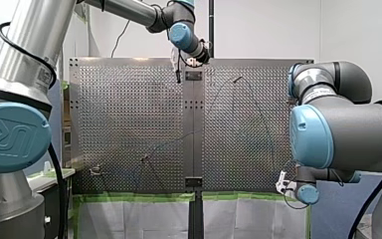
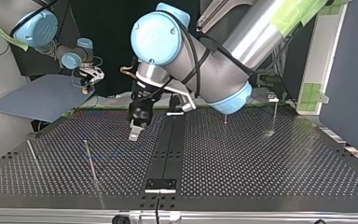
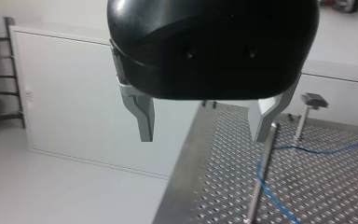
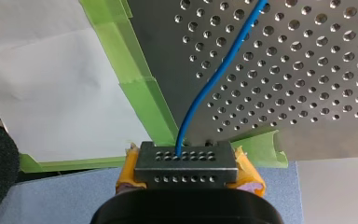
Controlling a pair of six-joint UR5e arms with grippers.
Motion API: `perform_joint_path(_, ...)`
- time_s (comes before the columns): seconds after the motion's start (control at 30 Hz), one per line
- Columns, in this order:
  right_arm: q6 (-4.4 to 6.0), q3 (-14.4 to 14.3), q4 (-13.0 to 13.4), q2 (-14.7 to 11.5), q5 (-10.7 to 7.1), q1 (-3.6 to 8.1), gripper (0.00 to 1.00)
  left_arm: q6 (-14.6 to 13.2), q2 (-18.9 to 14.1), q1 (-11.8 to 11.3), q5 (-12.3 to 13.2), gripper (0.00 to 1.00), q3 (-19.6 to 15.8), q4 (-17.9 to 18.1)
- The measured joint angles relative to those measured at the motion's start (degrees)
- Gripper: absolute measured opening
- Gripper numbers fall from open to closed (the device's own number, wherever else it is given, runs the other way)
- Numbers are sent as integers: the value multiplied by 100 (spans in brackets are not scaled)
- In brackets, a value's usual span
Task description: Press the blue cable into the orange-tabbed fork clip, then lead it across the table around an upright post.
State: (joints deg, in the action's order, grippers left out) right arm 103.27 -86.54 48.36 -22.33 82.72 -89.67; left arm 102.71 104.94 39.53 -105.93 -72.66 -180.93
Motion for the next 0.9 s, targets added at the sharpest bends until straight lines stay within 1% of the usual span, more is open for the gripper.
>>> perform_joint_path(0.2,-6,0,-1,0,-1,-8,0,180,-307,-4,33,100,-307,308)
perform_joint_path(0.3,-11,0,-1,0,-1,-9,0,217,-464,-4,62,100,-462,463)
perform_joint_path(0.77,-9,1,-2,-1,-1,-20,0,234,-1109,-3,44,100,-1109,1108)
perform_joint_path(0.9,-7,0,-1,-1,-6,-20,0,287,-1319,-5,38,100,-1318,1318)
